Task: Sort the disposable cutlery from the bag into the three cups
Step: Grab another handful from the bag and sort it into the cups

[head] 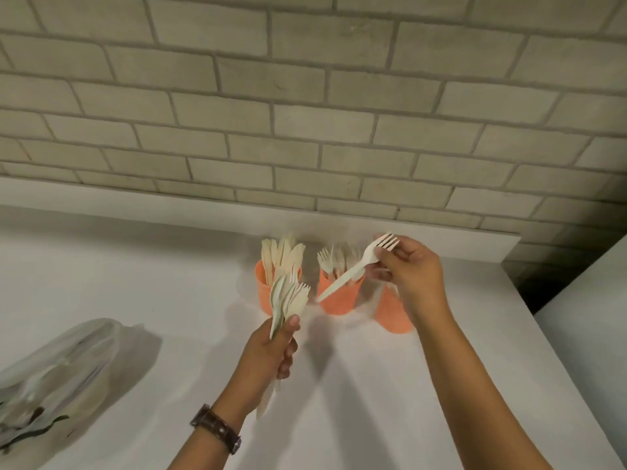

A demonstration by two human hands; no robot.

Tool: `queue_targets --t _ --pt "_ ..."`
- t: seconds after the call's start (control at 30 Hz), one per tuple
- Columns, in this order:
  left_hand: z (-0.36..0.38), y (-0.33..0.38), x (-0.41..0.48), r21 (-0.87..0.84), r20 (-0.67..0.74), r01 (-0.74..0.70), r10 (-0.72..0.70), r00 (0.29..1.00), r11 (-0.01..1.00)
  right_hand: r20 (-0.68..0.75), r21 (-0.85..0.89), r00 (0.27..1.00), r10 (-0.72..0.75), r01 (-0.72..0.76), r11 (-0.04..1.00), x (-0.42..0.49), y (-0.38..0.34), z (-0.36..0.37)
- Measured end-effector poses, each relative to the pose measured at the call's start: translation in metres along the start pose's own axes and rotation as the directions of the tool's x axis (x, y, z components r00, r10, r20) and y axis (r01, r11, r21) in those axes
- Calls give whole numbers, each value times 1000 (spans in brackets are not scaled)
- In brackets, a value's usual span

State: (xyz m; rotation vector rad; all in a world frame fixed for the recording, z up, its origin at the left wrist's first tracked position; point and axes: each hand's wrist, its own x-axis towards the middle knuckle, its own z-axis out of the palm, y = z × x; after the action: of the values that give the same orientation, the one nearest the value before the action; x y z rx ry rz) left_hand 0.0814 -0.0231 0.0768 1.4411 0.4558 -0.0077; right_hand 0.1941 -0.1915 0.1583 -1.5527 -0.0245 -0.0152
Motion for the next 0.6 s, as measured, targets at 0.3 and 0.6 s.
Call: queue_targets --t 0.3,0.6 --pt "-12 -1 6 -203 14 68 -66 998 977 143 -640 956 -255 285 713 64 60 32" --pt "-7 -1 7 -87 -54 -4 0 999 996 255 -452 915 -313 399 798 -19 45 49"
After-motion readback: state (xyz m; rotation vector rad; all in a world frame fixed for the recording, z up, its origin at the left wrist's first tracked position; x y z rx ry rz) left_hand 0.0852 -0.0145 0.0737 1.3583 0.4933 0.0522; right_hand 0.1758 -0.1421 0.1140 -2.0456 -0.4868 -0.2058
